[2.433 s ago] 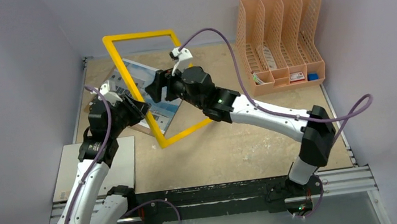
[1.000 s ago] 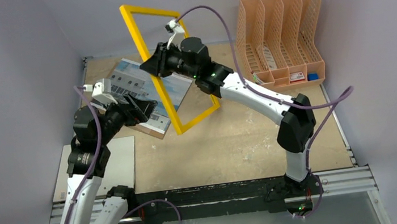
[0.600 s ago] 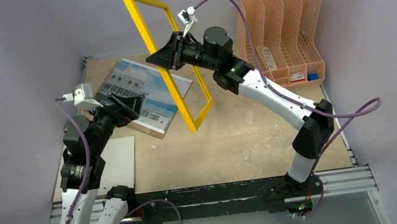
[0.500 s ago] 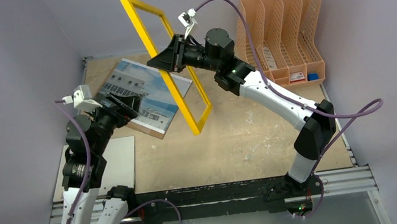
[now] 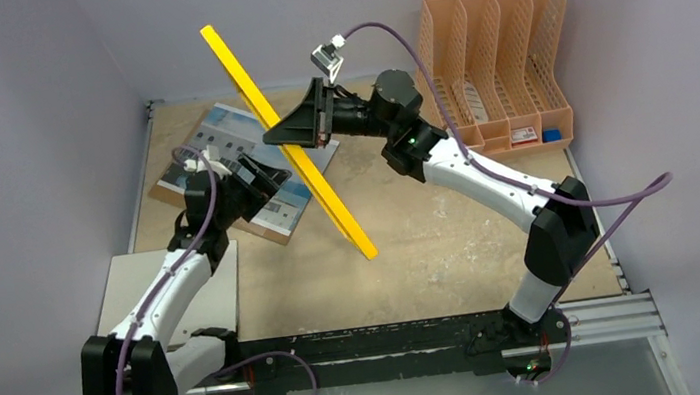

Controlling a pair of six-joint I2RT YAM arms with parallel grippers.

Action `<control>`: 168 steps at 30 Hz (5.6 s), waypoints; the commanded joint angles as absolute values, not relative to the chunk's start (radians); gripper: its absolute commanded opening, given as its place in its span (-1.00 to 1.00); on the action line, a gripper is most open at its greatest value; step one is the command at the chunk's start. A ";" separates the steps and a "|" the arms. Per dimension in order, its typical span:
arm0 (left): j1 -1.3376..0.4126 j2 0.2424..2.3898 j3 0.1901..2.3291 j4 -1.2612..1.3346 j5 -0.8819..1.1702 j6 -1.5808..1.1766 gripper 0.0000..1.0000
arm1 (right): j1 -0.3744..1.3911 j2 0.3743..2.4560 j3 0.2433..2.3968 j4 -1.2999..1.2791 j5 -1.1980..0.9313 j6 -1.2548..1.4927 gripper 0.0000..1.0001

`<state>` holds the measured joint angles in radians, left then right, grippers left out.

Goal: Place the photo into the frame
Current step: Turn over the photo frame at the center of the board.

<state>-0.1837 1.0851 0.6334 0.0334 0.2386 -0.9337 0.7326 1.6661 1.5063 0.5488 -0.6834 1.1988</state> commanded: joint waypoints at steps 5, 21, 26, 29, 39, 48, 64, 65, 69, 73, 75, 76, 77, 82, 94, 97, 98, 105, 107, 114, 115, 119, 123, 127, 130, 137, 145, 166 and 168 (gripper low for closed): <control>-0.185 1.174 0.545 0.507 0.360 -0.951 0.89 | 0.729 1.625 1.459 0.878 -0.749 1.442 -0.77; -0.185 1.318 0.505 0.580 0.349 -0.960 0.36 | 0.727 1.668 1.401 0.983 -0.763 1.605 -0.79; -0.184 1.263 0.442 0.553 0.261 -0.947 -0.08 | 0.717 1.674 1.369 0.946 -0.775 1.610 -0.74; -0.184 1.225 0.408 0.540 0.236 -0.941 -0.41 | 0.703 1.668 1.340 0.920 -0.768 1.602 -0.68; -0.184 1.137 0.427 0.317 0.204 -0.857 -1.00 | 0.595 1.666 1.318 0.719 -0.824 1.380 -0.09; -0.184 1.119 0.475 0.188 0.235 -0.818 -1.00 | 0.477 1.627 1.342 0.429 -0.892 1.022 0.36; -0.184 1.199 0.672 0.059 0.268 -0.783 -1.00 | 0.317 1.580 1.211 0.098 -0.615 0.624 0.37; -0.184 1.211 0.687 0.050 0.268 -0.779 -1.00 | 0.312 1.585 1.194 0.106 -0.606 0.620 0.36; -0.184 1.271 0.748 0.012 0.274 -0.758 -1.00 | 0.294 1.603 1.123 0.156 -0.582 0.623 0.31; -0.184 1.346 0.780 0.002 0.296 -0.750 -1.00 | 0.289 1.628 1.067 0.187 -0.536 0.621 0.30; -0.184 1.379 0.794 0.002 0.303 -0.749 -1.00 | 0.286 1.645 1.056 0.185 -0.511 0.614 0.29; -0.184 1.394 0.799 0.002 0.305 -0.749 -1.00 | 0.285 1.652 1.051 0.186 -0.497 0.610 0.29; -0.184 1.406 0.807 0.002 0.303 -0.747 -1.00 | 0.284 1.658 1.045 0.186 -0.485 0.606 0.29; -0.184 1.458 0.837 -0.036 0.290 -0.740 -1.00 | 0.285 1.682 1.039 0.178 -0.411 0.591 0.29; -0.184 1.504 0.842 -0.084 0.299 -0.713 -1.00 | 0.288 1.721 0.995 0.199 -0.262 0.579 0.32; -0.184 1.513 0.840 -0.087 0.307 -0.710 -1.00 | 0.296 1.713 0.989 0.195 -0.229 0.574 0.32; -0.184 1.520 0.842 -0.090 0.311 -0.708 -1.00 | 0.300 1.710 0.991 0.189 -0.214 0.570 0.31; -0.184 1.573 0.876 -0.096 0.353 -0.708 -0.96 | 0.324 1.681 0.982 0.138 -0.068 0.543 0.31; -0.184 1.589 0.886 -0.084 0.380 -0.721 -0.87 | 0.324 1.672 0.968 0.143 -0.051 0.543 0.26; -0.186 1.613 0.903 -0.048 0.430 -0.751 -0.44 | 0.324 1.654 0.939 0.145 0.021 0.556 0.12; -0.186 1.614 0.907 -0.054 0.425 -0.748 -0.40 | 0.324 1.650 0.938 0.142 0.039 0.554 0.11; -0.186 1.621 0.913 -0.081 0.401 -0.736 -0.31 | 0.324 1.642 0.936 0.129 0.084 0.541 0.11; -0.186 1.631 0.910 -0.092 0.384 -0.732 -0.24 | 0.325 1.640 0.926 0.123 0.099 0.537 0.10; -0.186 1.644 0.912 -0.106 0.369 -0.724 -0.11 | 0.332 1.638 0.917 0.116 0.114 0.533 0.05; -0.186 1.639 0.913 -0.127 0.338 -0.714 0.01 | 0.340 1.630 0.918 0.108 0.132 0.529 0.04; -0.186 1.555 0.904 -0.166 0.257 -0.705 0.18 | 0.401 1.597 0.945 0.092 0.083 0.466 0.08; -0.186 1.291 0.823 -0.290 0.022 -0.713 0.21 | 0.691 1.644 1.016 0.112 0.072 0.536 0.15; -0.184 0.751 0.764 -0.622 0.008 -0.648 0.20 | 1.126 2.088 1.524 -0.329 0.552 0.766 -0.18; -0.184 0.733 0.767 -0.632 0.038 -0.634 0.20 | 1.126 2.103 1.541 -0.349 0.562 0.792 -0.34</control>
<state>-0.1841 0.7654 0.7643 -0.6075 -0.0242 -0.6769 1.1278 2.0922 1.4803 -0.2516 0.4564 0.7033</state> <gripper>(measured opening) 0.599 0.389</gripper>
